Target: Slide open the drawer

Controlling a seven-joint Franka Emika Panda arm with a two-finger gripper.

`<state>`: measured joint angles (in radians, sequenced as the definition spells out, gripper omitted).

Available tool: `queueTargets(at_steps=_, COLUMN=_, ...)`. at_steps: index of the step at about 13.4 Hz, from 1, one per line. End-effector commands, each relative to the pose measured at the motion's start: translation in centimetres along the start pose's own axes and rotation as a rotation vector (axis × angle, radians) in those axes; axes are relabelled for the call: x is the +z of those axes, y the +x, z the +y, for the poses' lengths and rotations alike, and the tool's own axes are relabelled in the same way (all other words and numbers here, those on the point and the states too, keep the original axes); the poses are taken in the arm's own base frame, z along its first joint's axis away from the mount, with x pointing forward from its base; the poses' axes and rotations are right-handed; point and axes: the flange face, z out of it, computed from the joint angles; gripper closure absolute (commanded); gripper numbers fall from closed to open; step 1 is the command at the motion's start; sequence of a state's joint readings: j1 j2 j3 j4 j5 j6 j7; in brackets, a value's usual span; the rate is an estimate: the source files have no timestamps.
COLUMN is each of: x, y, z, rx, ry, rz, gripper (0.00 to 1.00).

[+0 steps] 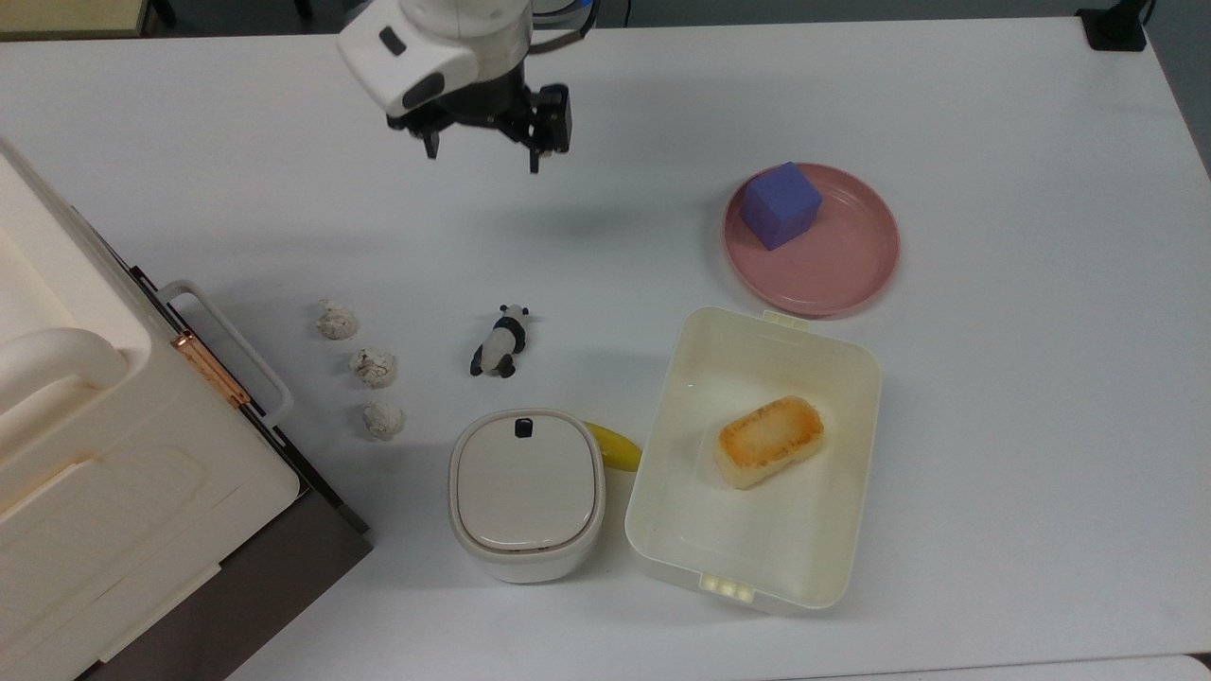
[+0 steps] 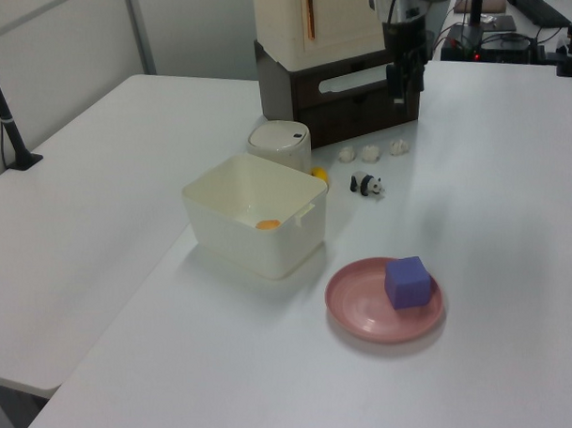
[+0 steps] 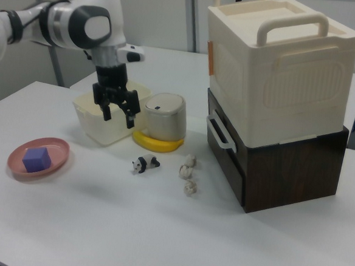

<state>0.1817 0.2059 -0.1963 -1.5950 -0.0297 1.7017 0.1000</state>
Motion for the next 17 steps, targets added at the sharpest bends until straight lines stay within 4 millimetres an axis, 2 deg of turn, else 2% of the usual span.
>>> queueTargets(at_steps=1, x=1.2, y=1.3, z=1.0, rx=-0.015, ry=-0.005, rz=0.046, gripper=0.20)
queueTargets(at_steps=2, x=1.2, y=1.5, z=1.7, rx=-0.007, ry=-0.002, rz=0.056, gripper=0.26)
queueTargets(at_steps=3, x=1.2, y=1.6, z=2.7, rx=0.004, ry=-0.001, rz=0.059, gripper=0.26)
queueTargets(at_steps=4, x=1.1, y=1.9, z=4.4, rx=0.010, ry=-0.005, rz=0.076, gripper=0.25)
queueTargets(at_steps=6, x=1.1, y=2.4, z=7.7, rx=-0.167, ry=-0.022, rz=0.116, gripper=0.22)
queueTargets(at_steps=8, x=1.2, y=2.7, z=12.3, rx=-0.412, ry=-0.051, rz=0.138, gripper=0.23)
queueTargets(at_steps=9, x=0.4, y=3.5, z=13.6, rx=-0.454, ry=-0.076, rz=0.183, gripper=0.23)
queueTargets(at_steps=12, x=1.2, y=5.9, z=15.7, rx=-0.546, ry=-0.203, rz=0.249, gripper=0.25)
queueTargets(at_steps=13, x=1.3, y=6.7, z=15.6, rx=-0.554, ry=-0.242, rz=0.294, gripper=0.27)
queueTargets(at_steps=17, x=4.3, y=9.2, z=15.3, rx=-0.545, ry=-0.281, rz=0.321, gripper=0.36)
